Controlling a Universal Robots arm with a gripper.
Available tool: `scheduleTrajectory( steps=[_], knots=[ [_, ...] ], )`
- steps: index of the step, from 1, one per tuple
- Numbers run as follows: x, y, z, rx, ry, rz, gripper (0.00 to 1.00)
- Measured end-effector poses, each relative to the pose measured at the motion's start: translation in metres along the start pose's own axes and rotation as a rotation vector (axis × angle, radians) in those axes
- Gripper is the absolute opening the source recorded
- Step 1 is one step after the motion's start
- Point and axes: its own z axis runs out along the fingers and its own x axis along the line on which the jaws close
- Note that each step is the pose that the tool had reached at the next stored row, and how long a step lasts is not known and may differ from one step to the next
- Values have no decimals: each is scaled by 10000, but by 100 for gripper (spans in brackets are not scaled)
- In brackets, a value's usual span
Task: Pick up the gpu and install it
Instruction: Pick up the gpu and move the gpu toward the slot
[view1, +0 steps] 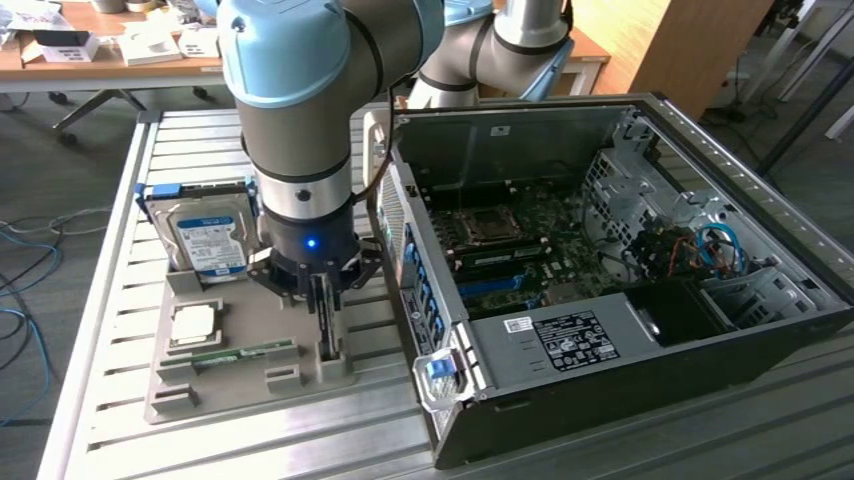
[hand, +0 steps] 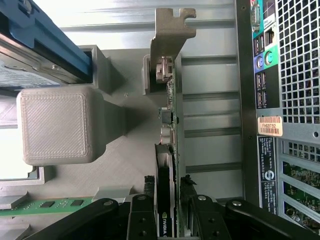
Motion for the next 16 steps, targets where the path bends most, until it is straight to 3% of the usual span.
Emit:
scheduleTrajectory(
  steps=[4,6,16],
  knots=[
    [0,0,0,0,2,-1,33],
    [0,0,0,0,0,0,26],
    [0,0,0,0,0,-15,26]
  ],
)
